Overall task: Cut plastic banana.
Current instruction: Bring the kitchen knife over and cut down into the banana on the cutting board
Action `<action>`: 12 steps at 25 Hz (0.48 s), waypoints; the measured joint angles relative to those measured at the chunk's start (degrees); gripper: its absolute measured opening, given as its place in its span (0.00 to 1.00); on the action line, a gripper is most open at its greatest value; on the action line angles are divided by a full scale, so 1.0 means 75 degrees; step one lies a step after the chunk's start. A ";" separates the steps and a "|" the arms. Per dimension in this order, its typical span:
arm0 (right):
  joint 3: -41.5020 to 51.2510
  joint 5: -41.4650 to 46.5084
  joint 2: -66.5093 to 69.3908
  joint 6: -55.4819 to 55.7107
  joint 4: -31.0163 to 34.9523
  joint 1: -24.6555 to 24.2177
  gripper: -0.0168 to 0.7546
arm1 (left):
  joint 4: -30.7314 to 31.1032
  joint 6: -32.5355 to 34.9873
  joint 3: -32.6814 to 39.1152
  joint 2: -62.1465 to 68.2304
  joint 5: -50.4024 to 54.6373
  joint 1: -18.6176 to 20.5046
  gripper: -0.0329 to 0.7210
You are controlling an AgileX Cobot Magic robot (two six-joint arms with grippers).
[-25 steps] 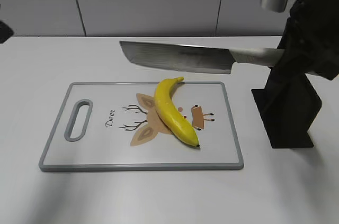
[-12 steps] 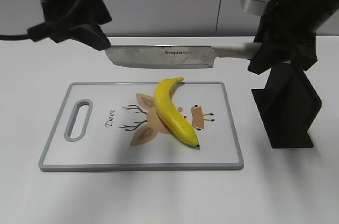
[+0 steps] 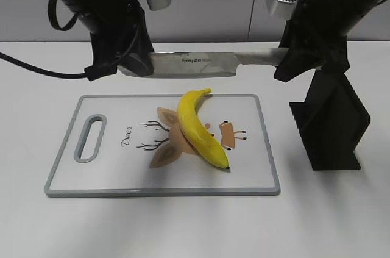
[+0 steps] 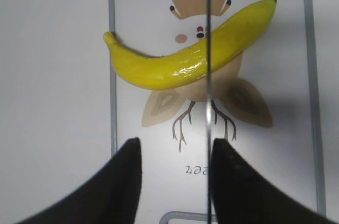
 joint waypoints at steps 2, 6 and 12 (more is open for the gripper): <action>-0.0008 -0.0112 0.0041 0.0000 0.0007 0.0000 0.25 | 0.0015 0.0006 0.0000 0.0024 -0.0015 0.0000 0.32; -0.0049 -0.0246 0.0193 -0.0020 0.0055 0.0000 0.25 | 0.0128 0.0015 0.0000 0.0066 -0.0006 0.0000 0.04; -0.0049 -0.0379 0.0571 -0.0162 0.0158 0.0000 0.25 | 0.0214 -0.0007 0.0000 0.0385 0.0031 0.0008 0.03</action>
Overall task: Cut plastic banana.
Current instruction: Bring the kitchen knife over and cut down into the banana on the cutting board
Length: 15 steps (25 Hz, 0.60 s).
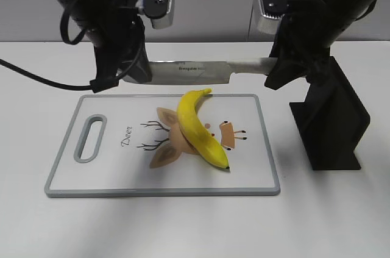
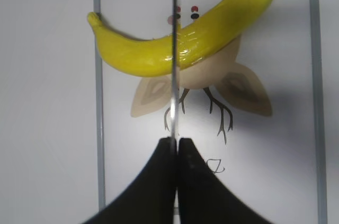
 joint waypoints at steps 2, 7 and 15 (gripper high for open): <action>0.0000 -0.0120 0.0143 -0.0028 -0.0066 0.0000 0.25 | 0.0000 -0.0017 0.0000 0.0171 -0.0059 0.0000 0.03; 0.0000 -0.0455 0.0666 -0.0039 -0.0253 0.0000 0.25 | -0.0004 -0.0073 0.0000 0.0631 -0.0359 0.0006 0.03; 0.0000 -0.0786 0.1533 -0.0044 -0.0587 0.0000 0.25 | -0.0286 -0.0079 -0.0006 0.1423 -0.0533 0.0023 0.03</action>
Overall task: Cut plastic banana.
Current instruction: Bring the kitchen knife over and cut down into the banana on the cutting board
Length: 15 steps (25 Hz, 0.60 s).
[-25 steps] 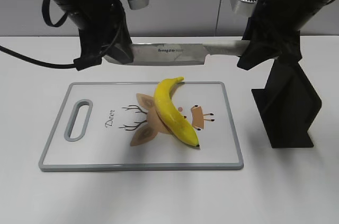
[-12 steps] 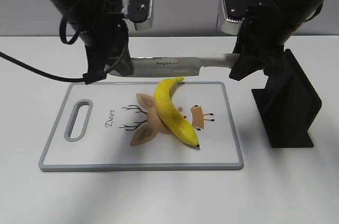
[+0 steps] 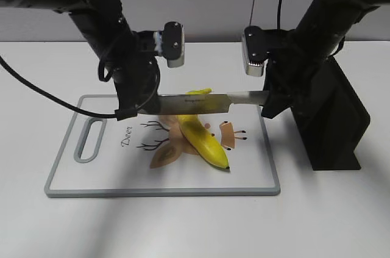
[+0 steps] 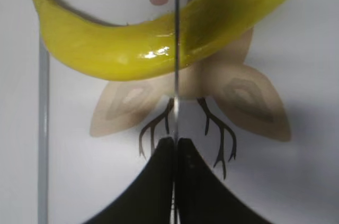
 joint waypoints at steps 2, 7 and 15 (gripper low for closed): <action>0.0000 -0.0013 0.0236 0.0000 -0.0030 0.0000 0.25 | -0.0129 0.0000 0.0000 0.0248 0.0000 0.0002 0.03; 0.0000 -0.0084 0.0658 -0.0018 -0.0106 -0.0008 0.25 | -0.0381 0.0007 -0.0078 0.0588 -0.0054 0.0002 0.03; 0.0000 -0.0168 0.0695 -0.0026 0.0008 0.0000 0.25 | -0.0561 0.0007 -0.0078 0.0723 -0.0123 0.0002 0.03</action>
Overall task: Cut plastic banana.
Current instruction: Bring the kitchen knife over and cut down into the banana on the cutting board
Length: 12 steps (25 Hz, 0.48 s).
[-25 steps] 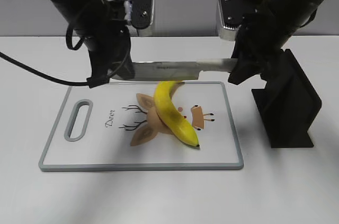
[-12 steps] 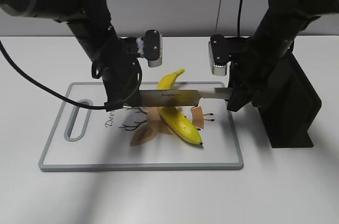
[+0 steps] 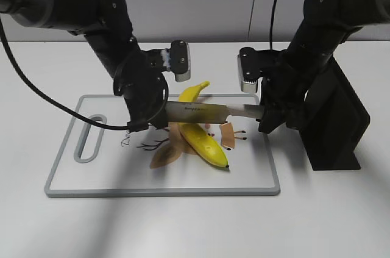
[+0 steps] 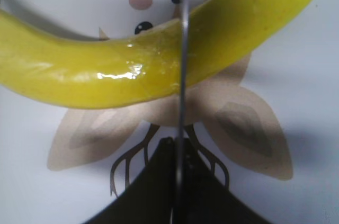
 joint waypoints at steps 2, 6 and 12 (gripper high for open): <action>0.0000 -0.0017 0.0000 -0.0008 0.0000 0.0000 0.25 | -0.0018 0.0000 0.0000 0.0009 0.0000 0.0000 0.03; -0.0002 -0.0049 0.0000 -0.0016 0.0000 0.0000 0.25 | -0.0078 0.0000 -0.0007 0.0111 0.0000 0.0000 0.03; -0.0002 -0.0051 0.0000 -0.0026 0.0007 0.0000 0.25 | -0.0084 0.0000 -0.0032 0.0119 0.0007 0.0000 0.03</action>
